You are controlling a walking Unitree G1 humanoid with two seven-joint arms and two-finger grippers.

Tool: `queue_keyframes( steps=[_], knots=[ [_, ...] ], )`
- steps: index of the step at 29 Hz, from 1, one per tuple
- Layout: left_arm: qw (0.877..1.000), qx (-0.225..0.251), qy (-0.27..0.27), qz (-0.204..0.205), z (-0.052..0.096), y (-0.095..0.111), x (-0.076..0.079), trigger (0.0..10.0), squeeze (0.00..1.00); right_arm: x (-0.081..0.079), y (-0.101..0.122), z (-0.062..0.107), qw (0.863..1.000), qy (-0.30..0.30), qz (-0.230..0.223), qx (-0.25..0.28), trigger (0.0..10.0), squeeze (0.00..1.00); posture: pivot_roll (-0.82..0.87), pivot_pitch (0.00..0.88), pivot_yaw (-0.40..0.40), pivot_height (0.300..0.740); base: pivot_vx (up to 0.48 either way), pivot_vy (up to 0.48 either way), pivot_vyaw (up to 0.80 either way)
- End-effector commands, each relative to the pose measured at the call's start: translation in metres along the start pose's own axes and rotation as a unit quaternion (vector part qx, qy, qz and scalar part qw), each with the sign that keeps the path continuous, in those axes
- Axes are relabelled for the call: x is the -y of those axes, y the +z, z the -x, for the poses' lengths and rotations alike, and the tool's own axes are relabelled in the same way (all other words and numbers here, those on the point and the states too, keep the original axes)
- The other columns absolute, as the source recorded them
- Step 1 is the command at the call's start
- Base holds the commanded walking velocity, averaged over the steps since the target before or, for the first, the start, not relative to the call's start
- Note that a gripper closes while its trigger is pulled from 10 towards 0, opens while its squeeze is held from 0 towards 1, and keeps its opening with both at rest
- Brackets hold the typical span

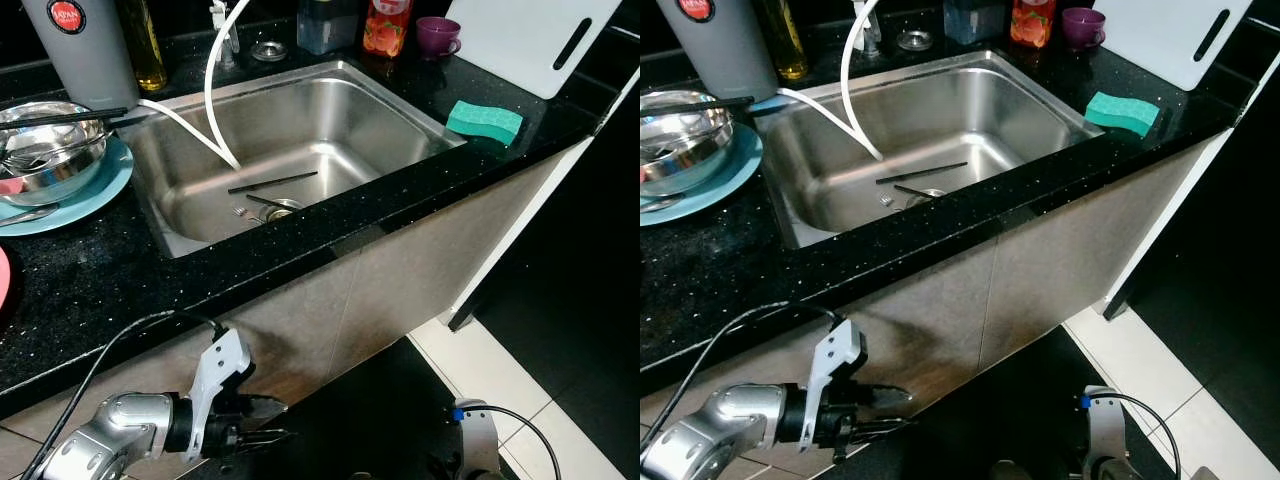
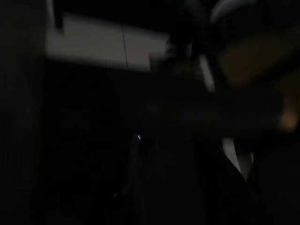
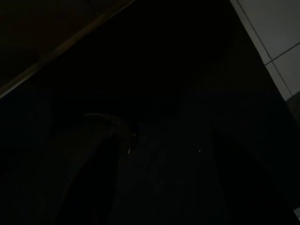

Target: Kitchen organization

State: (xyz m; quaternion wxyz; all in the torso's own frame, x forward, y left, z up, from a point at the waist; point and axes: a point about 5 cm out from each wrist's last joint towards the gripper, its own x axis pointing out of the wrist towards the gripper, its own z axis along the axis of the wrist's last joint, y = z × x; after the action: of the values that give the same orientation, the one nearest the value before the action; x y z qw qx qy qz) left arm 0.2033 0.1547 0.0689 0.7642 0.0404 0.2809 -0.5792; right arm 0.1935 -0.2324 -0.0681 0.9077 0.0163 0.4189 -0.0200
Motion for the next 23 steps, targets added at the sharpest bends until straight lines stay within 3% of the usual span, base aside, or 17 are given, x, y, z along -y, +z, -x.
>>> queue_keyframes(
  steps=[1, 8, 12, 19, 23],
  knots=[
    [0.999, -0.032, 0.008, -0.003, 0.003, -0.012, -0.001, 10.0, 0.00, -0.001, -0.005, 0.001, 1.000, 0.000, -0.010, -0.005, 10.0, 0.00, 0.02, 0.135, -0.014, 0.740, 0.000, 0.000, 0.00],
    [0.998, 0.057, 0.002, -0.031, 0.007, 0.024, 0.000, 10.0, 0.00, -0.001, -0.005, 0.001, 1.000, 0.000, -0.012, -0.004, 10.0, 0.00, 0.02, 0.145, -0.015, 0.740, 0.000, 0.000, 0.00],
    [0.982, 0.150, -0.091, -0.071, 0.014, 0.073, 0.026, 10.0, 0.00, -0.001, -0.005, 0.001, 1.000, 0.000, -0.012, -0.005, 10.0, 0.00, 0.03, 0.144, -0.017, 0.740, 0.000, 0.000, 0.00],
    [0.955, 0.174, -0.212, -0.112, 0.018, 0.099, 0.063, 10.0, 0.00, -0.002, -0.005, 0.001, 1.000, 0.000, -0.014, -0.004, 10.0, 0.00, 0.03, 0.142, -0.010, 0.740, 0.000, 0.000, 0.00],
    [0.950, 0.206, -0.198, -0.122, 0.024, 0.112, 0.062, 10.0, 0.00, -0.003, -0.004, 0.000, 1.000, 0.000, -0.016, -0.003, 10.0, 0.00, 0.03, 0.141, -0.006, 0.740, 0.000, 0.000, 0.00]
  ],
)
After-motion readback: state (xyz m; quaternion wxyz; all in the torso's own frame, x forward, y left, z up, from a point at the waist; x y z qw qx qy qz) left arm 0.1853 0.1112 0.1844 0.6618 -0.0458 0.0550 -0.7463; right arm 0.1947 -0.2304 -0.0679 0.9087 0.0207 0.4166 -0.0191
